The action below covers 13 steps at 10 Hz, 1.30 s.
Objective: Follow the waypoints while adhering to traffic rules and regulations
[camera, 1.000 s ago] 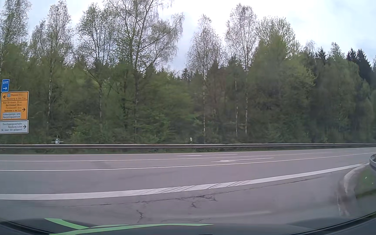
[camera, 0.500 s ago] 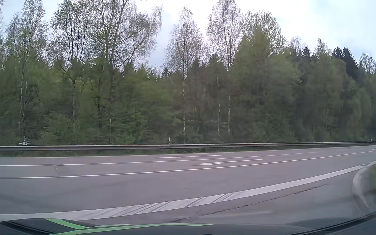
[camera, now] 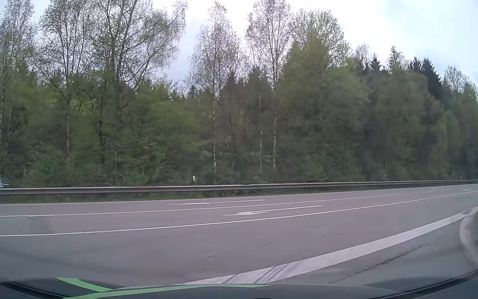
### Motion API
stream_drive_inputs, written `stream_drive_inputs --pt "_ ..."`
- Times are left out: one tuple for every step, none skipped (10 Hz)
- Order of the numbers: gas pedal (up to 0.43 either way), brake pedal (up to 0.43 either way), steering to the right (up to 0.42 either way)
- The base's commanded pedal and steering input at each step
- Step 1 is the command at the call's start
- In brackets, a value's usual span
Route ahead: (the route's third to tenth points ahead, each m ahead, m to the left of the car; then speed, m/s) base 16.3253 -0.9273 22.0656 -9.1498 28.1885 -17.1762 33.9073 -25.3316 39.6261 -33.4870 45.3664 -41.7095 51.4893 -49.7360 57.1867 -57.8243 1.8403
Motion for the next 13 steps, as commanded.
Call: stream_drive_inputs --pt "0.000 0.262 0.155" --pt "0.000 0.262 0.149" --pt "0.000 0.262 0.149" --pt "0.000 0.262 0.149" --pt "0.000 0.262 0.149" --pt "0.000 0.256 0.149" --pt "0.000 0.256 0.149" --pt "0.000 0.256 0.149" --pt "0.000 0.256 0.149" --pt "0.000 0.256 0.150" --pt "0.000 0.256 0.150" --pt "0.000 0.207 0.150" --pt "0.000 0.000 0.150"
